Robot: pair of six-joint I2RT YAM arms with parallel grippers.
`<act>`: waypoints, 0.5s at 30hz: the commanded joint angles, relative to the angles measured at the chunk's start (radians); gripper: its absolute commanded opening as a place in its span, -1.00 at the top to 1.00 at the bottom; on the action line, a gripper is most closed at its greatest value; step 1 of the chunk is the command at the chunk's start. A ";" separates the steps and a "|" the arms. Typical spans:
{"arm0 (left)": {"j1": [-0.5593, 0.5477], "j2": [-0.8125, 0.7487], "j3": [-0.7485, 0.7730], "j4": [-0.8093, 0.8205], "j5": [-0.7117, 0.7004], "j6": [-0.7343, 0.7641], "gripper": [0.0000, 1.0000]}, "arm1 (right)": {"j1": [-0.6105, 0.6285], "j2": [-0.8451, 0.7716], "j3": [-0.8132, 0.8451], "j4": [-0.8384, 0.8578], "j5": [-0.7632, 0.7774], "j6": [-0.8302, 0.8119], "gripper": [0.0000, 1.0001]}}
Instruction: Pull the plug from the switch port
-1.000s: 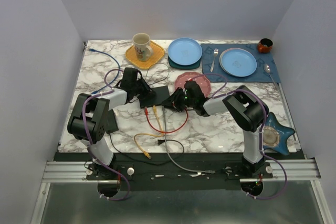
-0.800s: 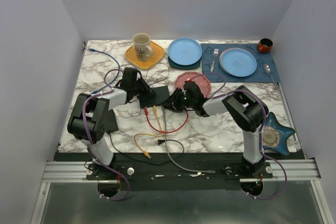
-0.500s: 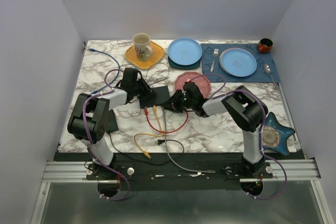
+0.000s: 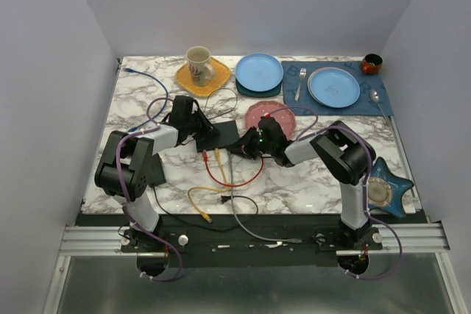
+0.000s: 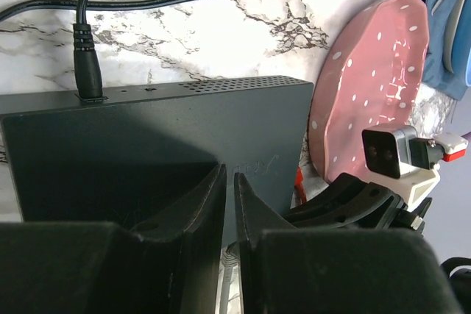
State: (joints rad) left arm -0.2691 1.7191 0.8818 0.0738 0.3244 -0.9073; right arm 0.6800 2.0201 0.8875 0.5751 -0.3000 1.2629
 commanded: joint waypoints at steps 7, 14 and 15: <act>-0.004 0.004 -0.030 0.030 0.039 -0.021 0.52 | 0.003 0.078 -0.076 -0.040 0.004 -0.040 0.99; -0.025 -0.067 -0.078 0.080 0.087 -0.061 0.52 | 0.003 0.108 -0.071 -0.041 -0.019 -0.054 0.99; -0.033 -0.093 -0.086 0.080 0.082 -0.065 0.52 | 0.003 0.111 -0.070 -0.043 -0.022 -0.054 0.99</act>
State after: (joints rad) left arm -0.2733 1.7058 0.8345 0.1299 0.3584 -0.9443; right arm 0.6796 2.0438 0.8570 0.6769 -0.3294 1.2213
